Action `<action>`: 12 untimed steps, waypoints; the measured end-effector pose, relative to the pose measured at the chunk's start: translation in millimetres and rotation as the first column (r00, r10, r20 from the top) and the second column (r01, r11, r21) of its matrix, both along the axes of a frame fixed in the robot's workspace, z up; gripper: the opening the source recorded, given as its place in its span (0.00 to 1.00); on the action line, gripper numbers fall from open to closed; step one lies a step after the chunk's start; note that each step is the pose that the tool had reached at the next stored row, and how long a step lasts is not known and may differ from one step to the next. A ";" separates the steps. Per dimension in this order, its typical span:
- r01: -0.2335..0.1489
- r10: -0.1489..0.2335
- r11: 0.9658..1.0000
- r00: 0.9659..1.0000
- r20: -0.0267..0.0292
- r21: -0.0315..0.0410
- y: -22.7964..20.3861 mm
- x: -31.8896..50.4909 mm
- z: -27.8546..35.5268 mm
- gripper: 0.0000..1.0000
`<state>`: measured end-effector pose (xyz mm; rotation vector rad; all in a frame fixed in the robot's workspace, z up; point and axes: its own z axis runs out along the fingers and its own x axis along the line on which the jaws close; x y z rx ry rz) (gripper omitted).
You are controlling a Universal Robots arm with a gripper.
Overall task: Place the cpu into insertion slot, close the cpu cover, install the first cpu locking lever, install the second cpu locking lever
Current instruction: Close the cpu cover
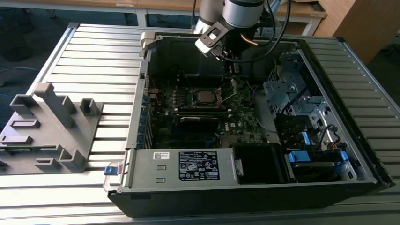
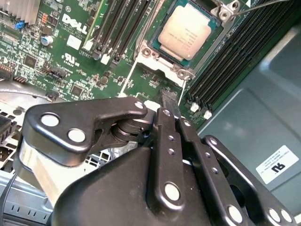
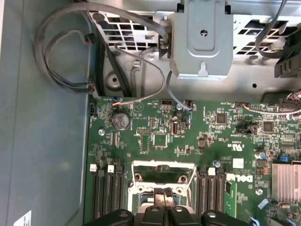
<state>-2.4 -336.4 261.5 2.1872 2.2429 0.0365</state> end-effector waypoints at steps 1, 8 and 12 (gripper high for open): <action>0.000 0.000 1.000 1.000 0.000 0.000 0.0 0.1 0.0 0.11; 0.000 0.000 1.000 1.000 0.000 0.000 0.1 0.4 1.4 0.11; 0.000 0.000 1.000 1.000 0.000 0.000 0.0 0.4 3.1 0.11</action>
